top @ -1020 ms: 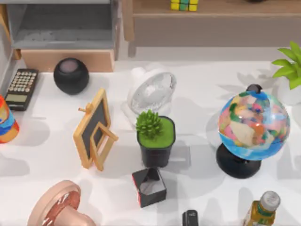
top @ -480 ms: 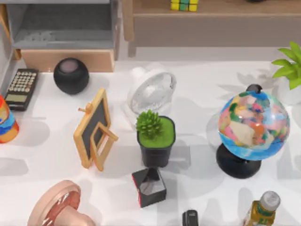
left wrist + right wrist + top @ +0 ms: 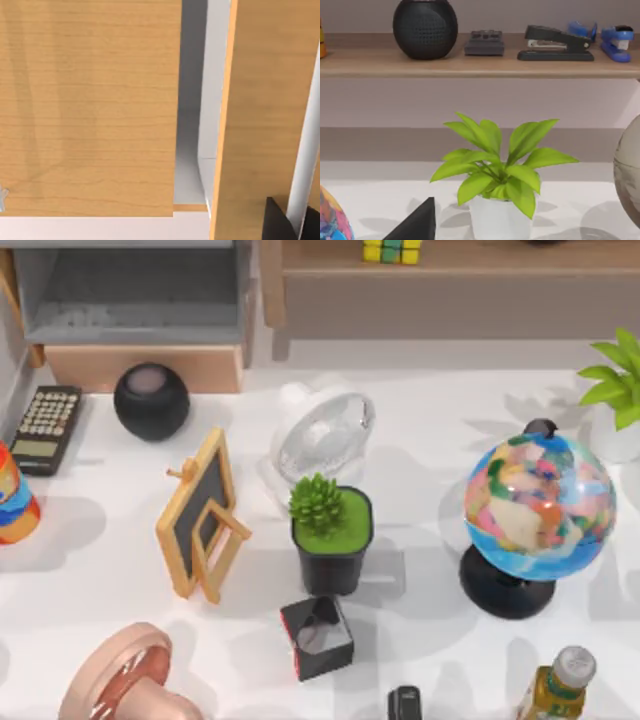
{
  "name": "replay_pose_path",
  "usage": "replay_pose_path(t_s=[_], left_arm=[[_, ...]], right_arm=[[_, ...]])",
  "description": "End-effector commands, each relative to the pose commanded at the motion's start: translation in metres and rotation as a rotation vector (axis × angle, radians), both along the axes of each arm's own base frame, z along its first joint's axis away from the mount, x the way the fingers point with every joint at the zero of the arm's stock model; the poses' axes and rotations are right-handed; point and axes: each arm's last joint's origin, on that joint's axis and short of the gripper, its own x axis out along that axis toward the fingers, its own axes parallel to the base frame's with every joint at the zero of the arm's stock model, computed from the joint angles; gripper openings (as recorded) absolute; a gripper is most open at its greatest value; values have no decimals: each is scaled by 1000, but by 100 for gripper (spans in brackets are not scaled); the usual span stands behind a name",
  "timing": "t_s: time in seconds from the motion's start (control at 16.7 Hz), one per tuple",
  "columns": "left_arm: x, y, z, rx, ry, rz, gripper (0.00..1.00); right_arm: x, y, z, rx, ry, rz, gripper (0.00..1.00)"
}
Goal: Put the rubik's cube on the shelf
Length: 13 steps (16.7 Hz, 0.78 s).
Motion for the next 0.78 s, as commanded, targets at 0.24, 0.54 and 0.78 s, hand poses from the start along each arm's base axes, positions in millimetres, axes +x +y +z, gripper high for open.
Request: replay_pose_path(t_s=[0.24,0.54,0.78], left_arm=[[25,-3,0,-2,2,0,0],[27,-2,-2,-8,11,1,0],[52,0,-2,-3,6,6,0]], right_arm=[[0,0,0,0,0,0,100],[0,0,0,0,0,0,100],[0,0,0,0,0,0,100]])
